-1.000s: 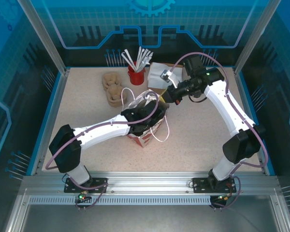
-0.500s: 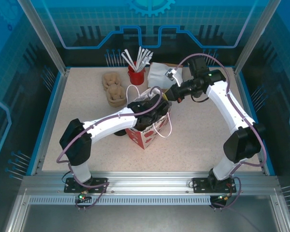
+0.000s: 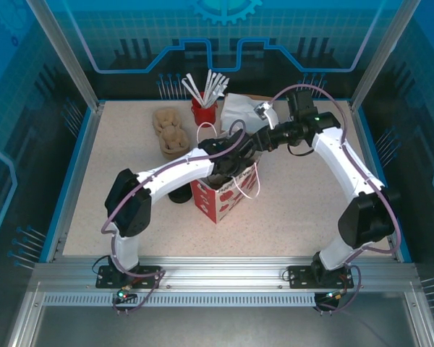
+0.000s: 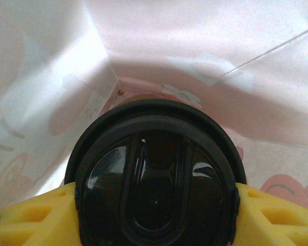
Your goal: Pack the takeout coffee
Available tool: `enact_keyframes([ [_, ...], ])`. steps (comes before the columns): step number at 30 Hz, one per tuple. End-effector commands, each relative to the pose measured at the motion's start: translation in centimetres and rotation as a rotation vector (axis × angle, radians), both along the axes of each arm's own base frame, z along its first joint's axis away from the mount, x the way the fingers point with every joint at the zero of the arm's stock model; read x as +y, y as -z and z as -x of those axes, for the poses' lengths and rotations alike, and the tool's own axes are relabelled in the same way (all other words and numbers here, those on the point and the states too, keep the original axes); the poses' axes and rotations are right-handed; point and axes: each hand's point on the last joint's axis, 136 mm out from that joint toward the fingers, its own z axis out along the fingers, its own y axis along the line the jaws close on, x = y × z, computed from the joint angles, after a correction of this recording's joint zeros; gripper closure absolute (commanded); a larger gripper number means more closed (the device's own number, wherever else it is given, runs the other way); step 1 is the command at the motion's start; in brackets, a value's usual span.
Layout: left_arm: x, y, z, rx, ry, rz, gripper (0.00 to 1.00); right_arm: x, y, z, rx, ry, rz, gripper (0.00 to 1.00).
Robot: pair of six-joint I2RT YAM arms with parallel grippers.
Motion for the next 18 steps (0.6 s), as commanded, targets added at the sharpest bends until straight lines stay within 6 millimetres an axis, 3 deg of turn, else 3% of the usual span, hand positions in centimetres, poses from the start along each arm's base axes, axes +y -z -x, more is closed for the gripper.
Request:
enact_keyframes([
  [1, 0.2, 3.1, 1.5, 0.134, 0.05, -0.058, 0.39, -0.3, -2.3, 0.5, -0.017, 0.035, -0.057, 0.68],
  [6, -0.1, 3.5, 1.4, 0.156, 0.065, -0.071, 0.39, -2.6, -4.6, -0.6, -0.049, 0.179, -0.068, 0.56],
  [12, -0.2, 3.9, 1.4, 0.187, 0.083, -0.106, 0.39, -4.7, -7.8, -0.6, -0.088, 0.323, -0.101, 0.48],
  [18, -0.3, 4.8, 1.9, 0.24, 0.103, -0.125, 0.39, -7.9, -8.3, -0.3, -0.039, 0.523, -0.105, 0.47],
])
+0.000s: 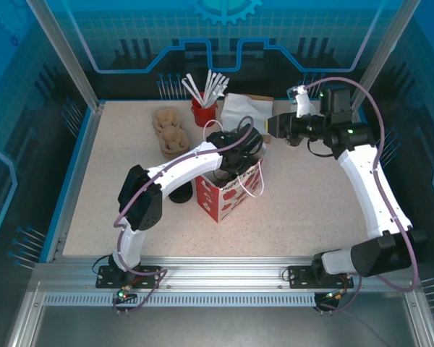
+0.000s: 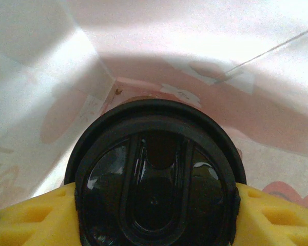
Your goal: Pack the takeout coffee
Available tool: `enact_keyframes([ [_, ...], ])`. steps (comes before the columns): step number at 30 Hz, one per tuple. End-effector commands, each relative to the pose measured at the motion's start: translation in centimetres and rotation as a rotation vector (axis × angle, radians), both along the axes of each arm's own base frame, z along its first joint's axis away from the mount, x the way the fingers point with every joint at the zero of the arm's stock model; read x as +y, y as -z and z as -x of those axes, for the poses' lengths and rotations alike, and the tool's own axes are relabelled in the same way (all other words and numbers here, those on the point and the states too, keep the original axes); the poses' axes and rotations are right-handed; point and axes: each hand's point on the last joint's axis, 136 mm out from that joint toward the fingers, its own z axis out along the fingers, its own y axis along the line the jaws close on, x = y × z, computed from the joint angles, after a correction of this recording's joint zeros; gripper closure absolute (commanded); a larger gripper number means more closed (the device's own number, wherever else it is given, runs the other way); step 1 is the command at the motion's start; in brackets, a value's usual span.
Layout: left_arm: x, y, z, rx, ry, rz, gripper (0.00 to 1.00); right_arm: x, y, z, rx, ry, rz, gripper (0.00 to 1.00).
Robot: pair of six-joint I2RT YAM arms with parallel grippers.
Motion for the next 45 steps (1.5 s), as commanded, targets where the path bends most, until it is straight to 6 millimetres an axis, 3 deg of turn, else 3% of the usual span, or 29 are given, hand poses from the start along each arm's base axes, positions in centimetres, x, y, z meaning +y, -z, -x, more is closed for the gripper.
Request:
enact_keyframes([
  [1, 1.3, 4.7, 2.6, 0.188, 0.042, -0.1, 0.39, -2.5, 0.3, -0.3, 0.068, 0.169, -0.029, 0.47],
  [8, 1.2, 6.4, 3.3, 0.256, 0.047, -0.125, 0.4, -4.4, 2.4, 0.8, 0.182, 0.287, -0.046, 0.48],
  [17, 1.6, 9.1, 4.3, 0.322, 0.047, -0.163, 0.41, -4.7, 4.7, 1.6, 0.311, 0.347, -0.067, 0.49],
  [32, 2.0, 12.5, 5.7, 0.38, 0.014, -0.15, 0.42, -1.4, 7.7, 3.4, 0.573, 0.408, -0.115, 0.5],
  [39, 1.9, 12.5, 5.9, 0.366, 0.002, -0.134, 0.43, 0.0, 7.5, 4.1, 0.635, 0.404, -0.126, 0.51],
  [45, 0.8, 10.1, 4.6, 0.319, -0.008, -0.087, 0.42, 0.7, 7.2, 4.2, 0.687, 0.415, -0.138, 0.52],
])
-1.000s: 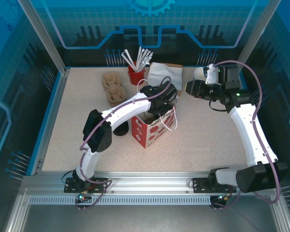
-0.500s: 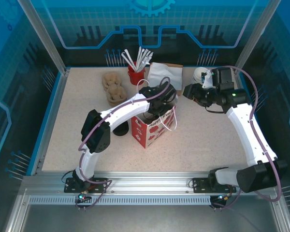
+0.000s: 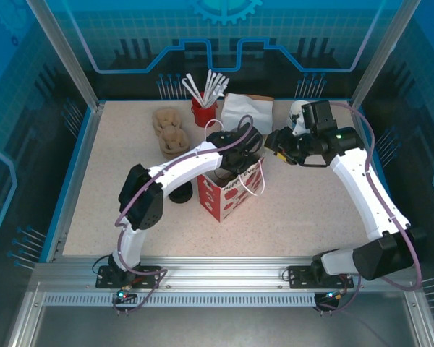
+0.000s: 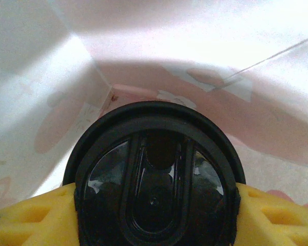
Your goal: Pack the takeout coffee
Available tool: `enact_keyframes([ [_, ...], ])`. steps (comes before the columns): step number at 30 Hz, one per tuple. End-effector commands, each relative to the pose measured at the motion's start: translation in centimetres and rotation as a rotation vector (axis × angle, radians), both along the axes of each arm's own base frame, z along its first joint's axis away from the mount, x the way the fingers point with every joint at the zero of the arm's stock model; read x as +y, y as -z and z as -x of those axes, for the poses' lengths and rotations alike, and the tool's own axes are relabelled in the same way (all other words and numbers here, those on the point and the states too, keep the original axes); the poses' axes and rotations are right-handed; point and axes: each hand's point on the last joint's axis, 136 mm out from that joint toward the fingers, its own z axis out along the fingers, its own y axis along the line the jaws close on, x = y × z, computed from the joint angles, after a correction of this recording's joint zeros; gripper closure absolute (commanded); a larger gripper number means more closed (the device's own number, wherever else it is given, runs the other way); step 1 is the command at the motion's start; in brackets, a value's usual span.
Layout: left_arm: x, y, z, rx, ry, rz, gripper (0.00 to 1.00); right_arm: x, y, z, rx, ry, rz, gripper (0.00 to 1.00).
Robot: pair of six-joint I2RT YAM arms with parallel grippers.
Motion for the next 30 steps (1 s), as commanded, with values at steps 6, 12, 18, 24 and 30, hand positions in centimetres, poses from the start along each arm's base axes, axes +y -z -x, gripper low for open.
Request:
enact_keyframes([
  [6, 0.9, 7.2, 4.2, 0.299, -0.027, -0.094, 0.38, 1.8, -0.8, 0.8, 0.058, -0.01, -0.037, 0.52],
  [12, 0.3, 4.9, 3.4, 0.282, -0.063, -0.062, 0.26, 1.5, -0.6, 1.3, 0.07, -0.003, -0.01, 0.52],
  [18, 0.0, 2.8, 3.1, 0.263, -0.081, -0.031, 0.2, 1.4, -0.1, 1.4, 0.082, -0.001, -0.003, 0.52],
  [24, 0.3, 0.9, 2.8, 0.233, -0.104, -0.03, 0.18, 1.7, 0.6, 1.4, 0.113, -0.011, 0.003, 0.52],
  [30, 0.3, -0.8, 2.7, 0.211, -0.127, -0.017, 0.17, 2.0, 1.0, 1.6, 0.127, -0.027, 0.026, 0.52],
])
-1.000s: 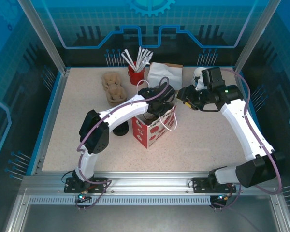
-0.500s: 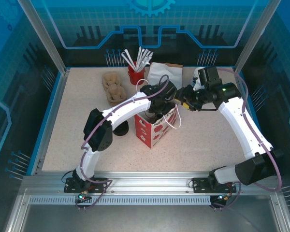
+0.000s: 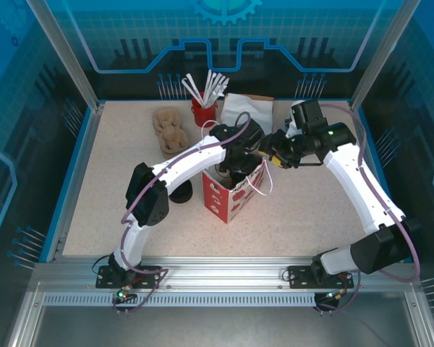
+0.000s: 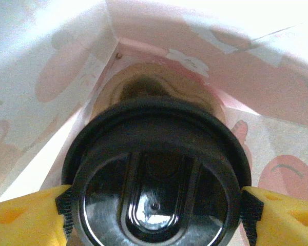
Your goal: Pack the takeout coffee
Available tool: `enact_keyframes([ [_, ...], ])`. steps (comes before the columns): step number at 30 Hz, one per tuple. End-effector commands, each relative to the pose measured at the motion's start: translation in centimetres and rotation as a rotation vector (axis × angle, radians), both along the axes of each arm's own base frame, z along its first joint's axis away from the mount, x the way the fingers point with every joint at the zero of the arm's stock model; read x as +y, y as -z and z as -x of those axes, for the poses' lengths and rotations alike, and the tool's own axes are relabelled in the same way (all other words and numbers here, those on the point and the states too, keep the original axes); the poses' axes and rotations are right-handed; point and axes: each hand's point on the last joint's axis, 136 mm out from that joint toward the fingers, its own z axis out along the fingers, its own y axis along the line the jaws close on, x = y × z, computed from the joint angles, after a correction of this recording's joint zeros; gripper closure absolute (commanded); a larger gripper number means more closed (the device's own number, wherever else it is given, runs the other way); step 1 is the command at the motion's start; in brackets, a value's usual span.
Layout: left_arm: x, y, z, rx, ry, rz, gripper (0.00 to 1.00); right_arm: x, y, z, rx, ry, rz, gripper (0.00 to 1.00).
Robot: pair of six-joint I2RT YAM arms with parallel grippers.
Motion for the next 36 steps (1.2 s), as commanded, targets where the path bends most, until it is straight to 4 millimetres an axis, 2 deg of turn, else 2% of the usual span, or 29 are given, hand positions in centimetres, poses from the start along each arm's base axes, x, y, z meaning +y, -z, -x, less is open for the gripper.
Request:
enact_keyframes([
  [1, 0.0, 0.0, 1.2, 0.051, -0.016, -0.016, 0.17, 0.3, -0.3, 0.4, 0.011, -0.019, 0.02, 0.52],
  [9, -0.3, -2.3, 1.0, 0.004, -0.024, 0.024, 0.17, 0.1, 0.1, 0.4, 0.016, -0.022, 0.051, 0.54],
  [24, -0.3, -6.9, 1.6, -0.063, -0.045, 0.1, 0.17, -0.7, 0.1, 0.2, 0.002, -0.058, 0.131, 0.75],
  [36, 0.2, -10.0, 2.9, -0.084, -0.057, 0.138, 0.18, -1.3, 0.0, -0.4, -0.028, -0.087, 0.178, 0.84],
])
